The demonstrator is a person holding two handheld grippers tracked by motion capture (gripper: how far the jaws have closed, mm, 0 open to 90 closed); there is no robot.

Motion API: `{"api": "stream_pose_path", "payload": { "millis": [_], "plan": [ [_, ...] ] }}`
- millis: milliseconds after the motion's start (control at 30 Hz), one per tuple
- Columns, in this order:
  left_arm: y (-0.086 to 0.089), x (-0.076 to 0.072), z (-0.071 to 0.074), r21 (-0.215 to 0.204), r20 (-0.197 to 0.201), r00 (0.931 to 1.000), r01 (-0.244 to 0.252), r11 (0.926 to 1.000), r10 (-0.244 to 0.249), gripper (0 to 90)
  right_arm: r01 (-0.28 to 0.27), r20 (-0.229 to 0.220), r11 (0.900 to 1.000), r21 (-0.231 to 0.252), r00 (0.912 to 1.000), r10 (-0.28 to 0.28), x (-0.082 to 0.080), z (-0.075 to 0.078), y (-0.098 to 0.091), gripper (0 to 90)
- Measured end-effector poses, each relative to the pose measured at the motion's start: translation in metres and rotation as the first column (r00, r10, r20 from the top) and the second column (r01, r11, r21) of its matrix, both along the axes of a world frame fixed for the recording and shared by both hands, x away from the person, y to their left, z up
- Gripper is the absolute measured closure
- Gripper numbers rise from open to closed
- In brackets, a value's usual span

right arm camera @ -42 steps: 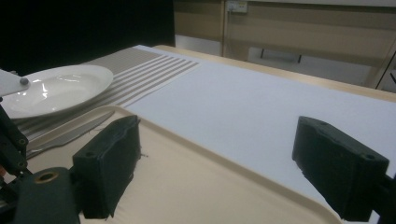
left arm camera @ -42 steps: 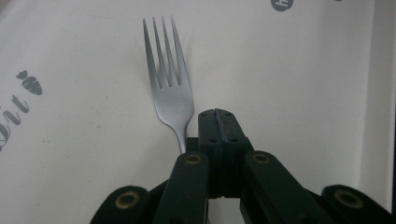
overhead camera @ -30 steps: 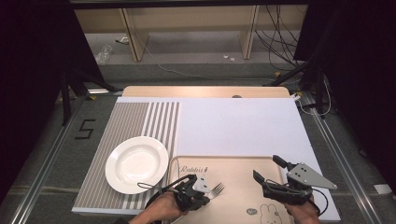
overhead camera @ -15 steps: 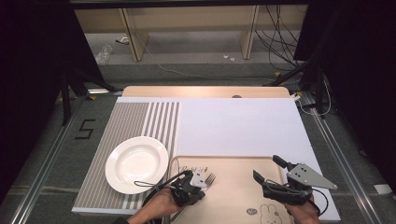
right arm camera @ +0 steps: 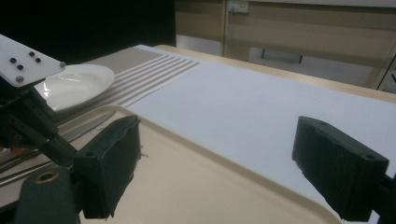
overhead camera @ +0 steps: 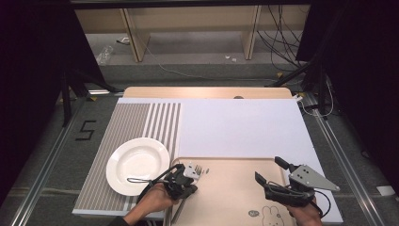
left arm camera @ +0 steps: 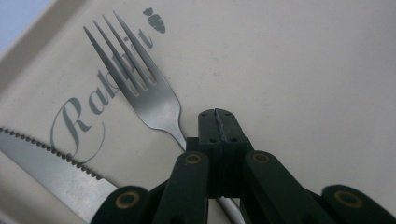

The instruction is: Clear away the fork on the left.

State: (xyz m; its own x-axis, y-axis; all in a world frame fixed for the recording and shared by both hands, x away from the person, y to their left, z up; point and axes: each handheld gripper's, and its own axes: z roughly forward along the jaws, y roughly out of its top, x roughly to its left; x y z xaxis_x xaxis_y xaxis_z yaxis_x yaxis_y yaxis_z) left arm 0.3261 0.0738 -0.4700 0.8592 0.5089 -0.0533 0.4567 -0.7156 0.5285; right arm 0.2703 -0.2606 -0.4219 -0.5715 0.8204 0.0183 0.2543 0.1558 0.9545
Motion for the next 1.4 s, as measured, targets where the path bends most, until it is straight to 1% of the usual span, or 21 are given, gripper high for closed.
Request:
{"api": "stream_pose_path", "payload": {
  "millis": [200,467,800,867,967,1067,1133,1167,1200,1233,1267,1333,1400],
  "plan": [
    [0.004,0.004,0.000,0.002,-0.007,0.9999,-0.016,0.9999,0.016,89.6,0.000,-0.001,1.0000,-0.004,1.0000,0.000,0.000,0.000,0.000,16.2],
    [0.012,0.009,0.001,0.014,-0.001,0.9992,-0.040,0.9991,0.040,89.6,-0.001,0.002,1.0000,-0.004,1.0000,0.001,0.000,0.000,0.000,16.2],
    [0.018,0.014,0.001,0.014,-0.007,0.9974,-0.072,0.9973,0.072,89.6,-0.001,0.002,1.0000,-0.003,1.0000,0.001,0.000,0.000,0.000,16.2],
    [0.020,0.015,0.001,0.018,-0.002,0.9967,-0.081,0.9966,0.081,89.6,0.000,0.000,1.0000,0.000,1.0000,0.000,0.000,0.000,0.000,16.2],
    [0.022,0.017,0.000,0.008,-0.009,0.9960,-0.088,0.9960,0.089,89.6,-0.002,0.001,1.0000,-0.004,1.0000,0.002,0.000,0.000,0.000,16.2],
    [0.022,0.016,0.000,0.005,-0.003,0.9960,-0.089,0.9960,0.089,89.0,-0.001,0.000,1.0000,-0.001,1.0000,0.001,0.000,0.000,0.000,16.2],
    [0.022,0.016,0.002,-0.017,-0.010,0.9967,-0.081,0.9966,0.080,83.9,-0.001,0.001,1.0000,0.000,1.0000,0.001,0.000,0.000,0.000,16.2],
    [0.022,0.016,0.003,-0.028,-0.010,0.9966,-0.082,0.9963,0.081,79.5,-0.001,0.001,1.0000,-0.001,1.0000,0.001,0.000,0.000,0.000,16.2],
    [0.023,0.017,0.006,-0.044,-0.021,0.9963,-0.084,0.9955,0.083,75.5,0.000,0.001,1.0000,0.000,1.0000,0.000,0.000,0.000,0.000,16.2],
    [0.024,0.017,0.008,-0.049,-0.025,0.9965,-0.081,0.9955,0.080,70.8,-0.001,0.000,1.0000,0.001,1.0000,0.001,0.000,0.000,0.000,16.2],
    [0.025,0.017,0.011,-0.063,-0.026,0.9965,-0.081,0.9947,0.080,67.2,-0.002,-0.001,1.0000,0.000,1.0000,0.002,0.000,0.000,0.000,16.2],
    [0.027,0.016,0.017,-0.084,-0.019,0.9952,-0.097,0.9918,0.096,54.9,-0.002,0.001,1.0000,0.000,1.0000,0.002,0.000,0.000,0.000,16.2],
    [0.030,0.016,0.022,-0.109,-0.022,0.9943,-0.106,0.9883,0.104,50.2,-0.001,0.001,1.0000,0.001,1.0000,0.001,0.000,0.000,0.000,16.2]
  ]
}}
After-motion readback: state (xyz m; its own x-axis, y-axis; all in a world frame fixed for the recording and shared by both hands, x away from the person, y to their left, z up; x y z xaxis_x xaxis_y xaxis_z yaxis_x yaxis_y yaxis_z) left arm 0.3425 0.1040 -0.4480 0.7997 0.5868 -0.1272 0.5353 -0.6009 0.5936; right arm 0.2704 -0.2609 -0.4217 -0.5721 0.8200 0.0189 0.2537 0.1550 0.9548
